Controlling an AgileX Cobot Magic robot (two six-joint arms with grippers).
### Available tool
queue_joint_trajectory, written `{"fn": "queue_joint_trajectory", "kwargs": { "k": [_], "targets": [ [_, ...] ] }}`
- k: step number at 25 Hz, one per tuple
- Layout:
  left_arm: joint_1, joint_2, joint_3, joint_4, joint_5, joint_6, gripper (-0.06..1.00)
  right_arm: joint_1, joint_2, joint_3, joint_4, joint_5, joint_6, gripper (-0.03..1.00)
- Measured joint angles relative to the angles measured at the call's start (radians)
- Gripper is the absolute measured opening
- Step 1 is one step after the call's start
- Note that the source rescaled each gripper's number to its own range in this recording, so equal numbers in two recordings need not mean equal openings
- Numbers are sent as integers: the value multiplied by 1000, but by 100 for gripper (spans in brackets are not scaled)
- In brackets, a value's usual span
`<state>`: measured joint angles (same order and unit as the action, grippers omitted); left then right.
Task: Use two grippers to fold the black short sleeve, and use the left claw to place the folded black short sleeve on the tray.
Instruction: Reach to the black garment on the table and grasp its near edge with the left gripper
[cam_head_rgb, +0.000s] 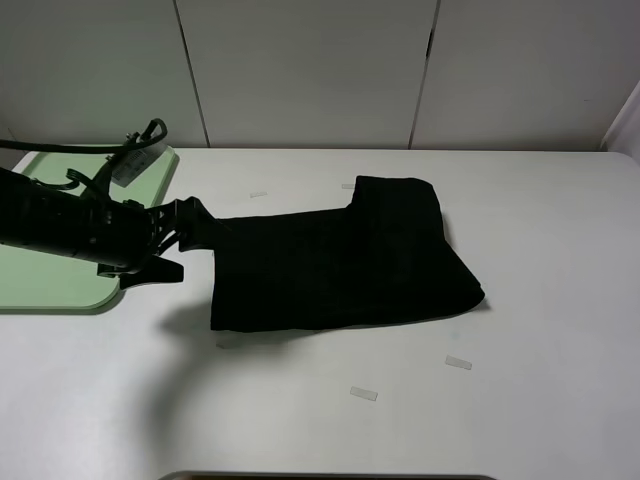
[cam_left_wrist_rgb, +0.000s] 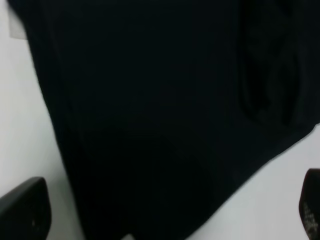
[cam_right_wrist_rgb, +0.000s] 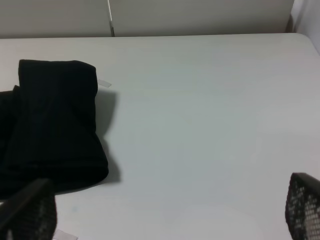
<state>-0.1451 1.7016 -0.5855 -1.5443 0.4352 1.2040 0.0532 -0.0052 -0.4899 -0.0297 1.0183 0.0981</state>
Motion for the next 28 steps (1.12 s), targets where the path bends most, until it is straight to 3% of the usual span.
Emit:
{"fn": "queue_joint_trajectory", "kwargs": {
  "k": [7, 15, 23, 26, 28],
  "targets": [
    [0, 83, -25, -11, -99, 19, 100, 0, 0, 0, 0, 0, 0, 100],
    [-4, 157, -67, -45, -85, 26, 100, 0, 0, 0, 0, 0, 0, 100],
    [-75, 246, -152, -102, -41, 29, 98, 0, 0, 0, 0, 0, 0, 100],
    [-113, 279, -183, -122, -21, 33, 92, 0, 0, 0, 0, 0, 0, 100],
    [-132, 294, -196, -125, -19, 34, 81, 0, 0, 0, 0, 0, 0, 100]
  ]
}}
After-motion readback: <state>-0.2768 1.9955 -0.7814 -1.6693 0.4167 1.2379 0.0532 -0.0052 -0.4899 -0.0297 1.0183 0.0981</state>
